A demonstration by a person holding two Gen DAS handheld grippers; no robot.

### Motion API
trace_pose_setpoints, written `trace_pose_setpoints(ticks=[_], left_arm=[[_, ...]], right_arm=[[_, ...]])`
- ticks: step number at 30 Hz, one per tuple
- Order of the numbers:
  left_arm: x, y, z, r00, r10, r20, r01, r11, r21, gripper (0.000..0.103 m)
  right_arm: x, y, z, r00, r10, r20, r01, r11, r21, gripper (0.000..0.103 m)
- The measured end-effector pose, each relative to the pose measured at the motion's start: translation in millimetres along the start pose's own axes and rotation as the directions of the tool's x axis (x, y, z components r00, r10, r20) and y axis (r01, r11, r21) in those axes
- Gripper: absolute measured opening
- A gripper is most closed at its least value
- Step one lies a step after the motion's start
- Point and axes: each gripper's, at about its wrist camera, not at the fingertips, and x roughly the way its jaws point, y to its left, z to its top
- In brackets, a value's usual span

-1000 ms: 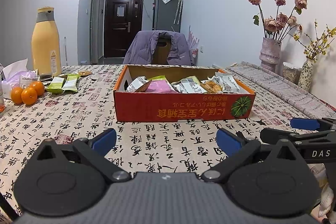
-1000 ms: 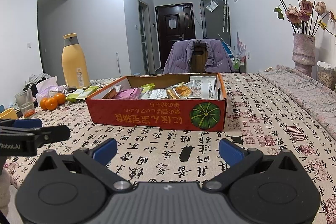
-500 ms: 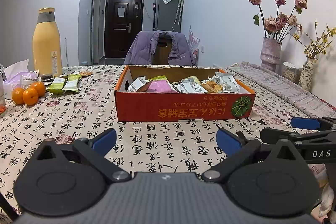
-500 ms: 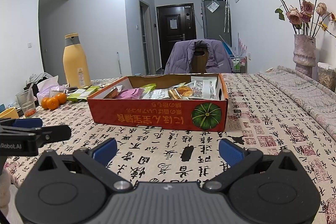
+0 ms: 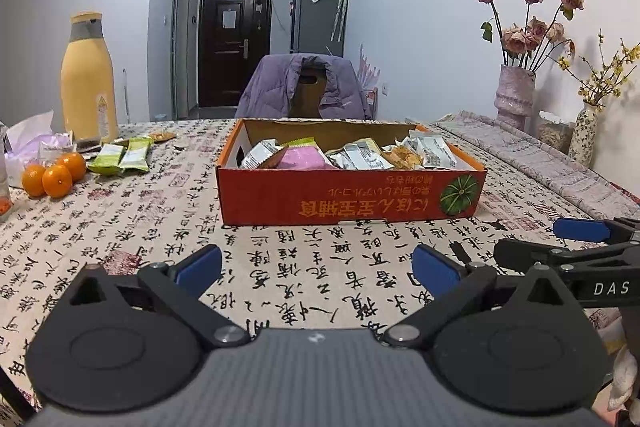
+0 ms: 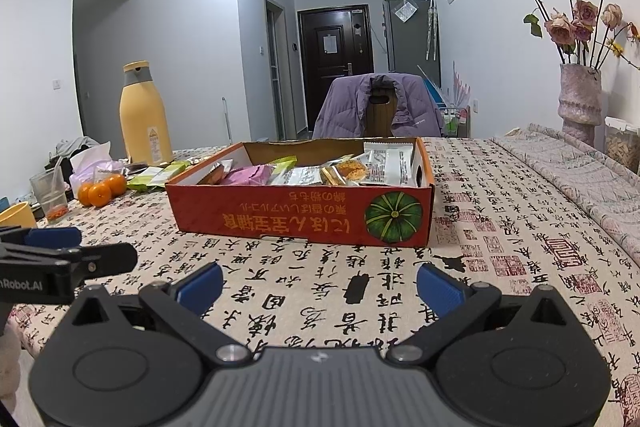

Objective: Organize snacks

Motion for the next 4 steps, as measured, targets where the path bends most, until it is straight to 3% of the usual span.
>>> trace_pose_setpoints(ticks=[4], left_arm=[[-0.2,-0.1,-0.3,1.000,-0.003,0.001,0.003,1.000,-0.002,0.103]], right_arm=[[0.4,1.4,-1.1,1.000,0.001,-0.003,-0.001,1.000,-0.001,0.103]])
